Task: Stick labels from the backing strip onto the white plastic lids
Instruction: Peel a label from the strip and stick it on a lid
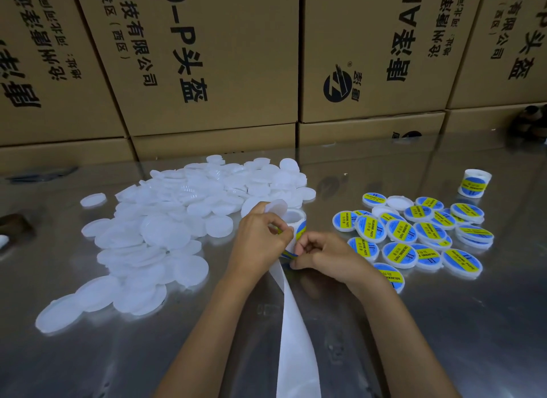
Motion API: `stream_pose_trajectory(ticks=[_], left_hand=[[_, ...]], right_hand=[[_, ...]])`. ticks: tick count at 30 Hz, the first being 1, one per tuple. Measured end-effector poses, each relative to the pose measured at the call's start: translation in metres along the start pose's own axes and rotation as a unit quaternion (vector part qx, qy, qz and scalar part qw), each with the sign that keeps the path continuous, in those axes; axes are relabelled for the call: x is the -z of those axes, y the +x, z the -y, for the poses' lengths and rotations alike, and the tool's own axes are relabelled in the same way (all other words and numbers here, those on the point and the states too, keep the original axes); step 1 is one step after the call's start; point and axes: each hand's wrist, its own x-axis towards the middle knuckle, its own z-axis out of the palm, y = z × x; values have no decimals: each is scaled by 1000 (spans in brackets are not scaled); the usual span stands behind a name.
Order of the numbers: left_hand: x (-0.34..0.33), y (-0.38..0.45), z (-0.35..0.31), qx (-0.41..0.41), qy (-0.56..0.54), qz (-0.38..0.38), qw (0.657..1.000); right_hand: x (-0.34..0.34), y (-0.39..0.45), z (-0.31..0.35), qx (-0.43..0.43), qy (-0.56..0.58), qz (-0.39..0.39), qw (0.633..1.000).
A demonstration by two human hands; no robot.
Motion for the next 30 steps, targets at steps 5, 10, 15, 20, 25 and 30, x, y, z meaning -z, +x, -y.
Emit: stream_pose_trajectory(ticks=[5,10,15,20,25,30], left_hand=[[-1,1,3,11,-13,0,1000],[1,2,4,6,-32,5,999],[3,1,-3,29,-127,-17,991],[15,3,-15,59,-282,8,958],[22,-1,-25,117,-403,36,907],[23,-2,-34,144,-470,95,866]], right_hand=[[19,-11,2,-12,85,53,995],[30,-10,3,-16,293,35,955],[27,-6,8,6,413,-32,910],[14,-2,14,28,408,-71,910],[4,-3,21,59,384,-99,916],[-1,-5,24,95,324,-149,929]])
